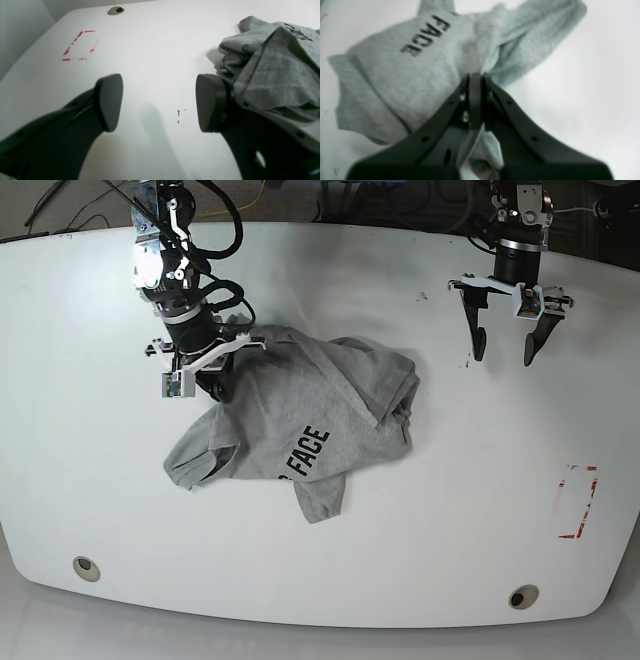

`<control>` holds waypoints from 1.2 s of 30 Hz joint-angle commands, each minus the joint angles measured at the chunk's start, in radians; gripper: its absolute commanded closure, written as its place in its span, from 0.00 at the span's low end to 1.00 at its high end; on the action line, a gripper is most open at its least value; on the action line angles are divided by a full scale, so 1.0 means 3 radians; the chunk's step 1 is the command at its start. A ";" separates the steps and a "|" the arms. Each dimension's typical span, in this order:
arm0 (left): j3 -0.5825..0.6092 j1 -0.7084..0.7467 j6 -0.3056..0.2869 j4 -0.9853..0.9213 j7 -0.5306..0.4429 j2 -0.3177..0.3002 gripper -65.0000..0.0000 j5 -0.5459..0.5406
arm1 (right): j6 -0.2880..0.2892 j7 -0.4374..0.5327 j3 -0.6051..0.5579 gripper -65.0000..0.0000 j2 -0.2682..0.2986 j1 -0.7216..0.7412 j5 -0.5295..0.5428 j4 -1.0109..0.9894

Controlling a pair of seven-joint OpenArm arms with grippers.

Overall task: Layout the t-shirt on the table in an organized manner, then fold the t-shirt properly
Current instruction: 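Lower the left gripper onto the shirt's sleeve edge and grasp it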

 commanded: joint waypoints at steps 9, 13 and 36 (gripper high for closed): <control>-0.0011 0.0004 0.0016 0.0047 -0.0105 -0.0162 0.34 -0.0017 | -0.0009 0.0049 0.0046 1.00 0.0025 -0.0024 0.0017 0.0242; -0.0011 -0.0011 0.0016 0.0047 -0.0105 -0.0167 0.34 -0.0017 | -0.0009 0.0049 0.0133 1.00 0.0030 -0.0024 0.0017 0.0257; 0.0526 -0.0809 -0.0634 -0.0004 0.0673 -0.0331 0.24 -0.0023 | 0.0012 0.0049 0.0230 1.00 0.0051 0.0053 0.0001 0.0247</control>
